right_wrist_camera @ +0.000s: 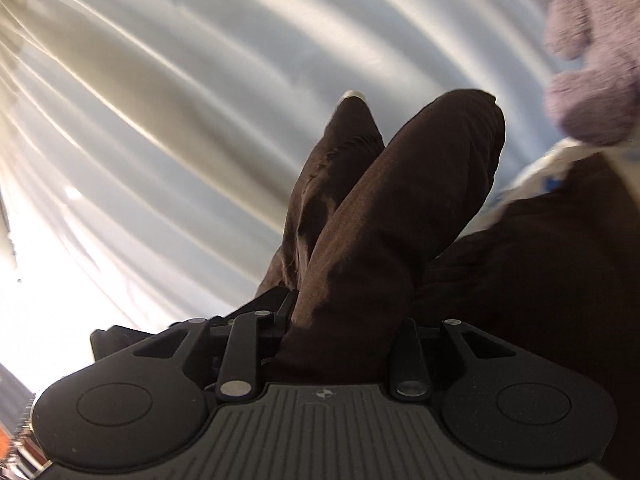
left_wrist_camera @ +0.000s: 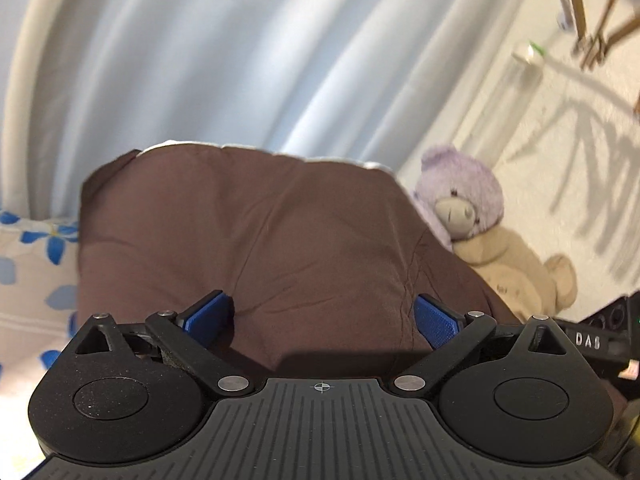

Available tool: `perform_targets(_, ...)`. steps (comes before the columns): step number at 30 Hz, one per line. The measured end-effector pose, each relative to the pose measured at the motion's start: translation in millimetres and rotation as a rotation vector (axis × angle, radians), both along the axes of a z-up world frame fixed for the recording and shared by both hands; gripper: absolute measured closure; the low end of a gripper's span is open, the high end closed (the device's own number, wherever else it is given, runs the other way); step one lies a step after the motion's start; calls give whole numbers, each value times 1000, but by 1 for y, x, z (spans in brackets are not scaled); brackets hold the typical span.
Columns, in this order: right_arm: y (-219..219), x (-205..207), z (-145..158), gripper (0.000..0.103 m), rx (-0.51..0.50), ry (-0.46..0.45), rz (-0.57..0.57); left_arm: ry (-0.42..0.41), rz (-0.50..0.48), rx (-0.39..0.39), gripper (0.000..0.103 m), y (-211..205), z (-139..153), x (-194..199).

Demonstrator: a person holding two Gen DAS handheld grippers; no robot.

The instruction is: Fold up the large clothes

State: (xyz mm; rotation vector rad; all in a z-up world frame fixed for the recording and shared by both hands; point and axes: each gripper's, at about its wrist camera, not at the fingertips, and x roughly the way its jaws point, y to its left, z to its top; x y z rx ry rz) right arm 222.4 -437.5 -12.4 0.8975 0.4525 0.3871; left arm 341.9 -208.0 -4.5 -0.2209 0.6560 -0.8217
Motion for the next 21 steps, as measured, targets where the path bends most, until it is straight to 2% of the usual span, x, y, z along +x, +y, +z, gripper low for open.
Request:
perform_targets(3, -25, -9, -20, 58, -62, 134, -103, 6, -41, 54, 1, -21, -28, 0)
perform_targets(6, -37, -26, -25, 55, -213, 279, -286, -84, -35, 119, 0, -26, -46, -8)
perform_targets(7, -42, -36, -19, 55, -244, 291, -358, -95, -30, 115, 0, -26, -48, -11)
perform_targets(9, -48, -49, 1, 55, -270, 238, -454, -85, -17, 99, 0, -23, -47, -12)
perform_targets(11, -35, -37, 16, 57, -240, 175, -430, -69, -3, 71, 0, -20, -43, -10)
perform_targets(12, -16, -17, 18, 59, -230, 172, -401, -65, 9, 55, 0, -15, -41, -10)
perform_targets(15, 21, 41, 11, 69, -308, 227, -360, -53, 79, 6, 0, 9, -31, -11)
perform_targets(18, 28, 68, -6, 75, -355, 284, -381, -70, 185, 13, 0, 28, -20, -4)
perform_targets(19, 29, 75, -11, 76, -401, 294, -374, -76, 219, 34, 0, 28, -17, 2)
perform_targets(21, 45, 84, -16, 77, -560, 306, -360, -94, 273, 94, 0, 27, -11, 16)
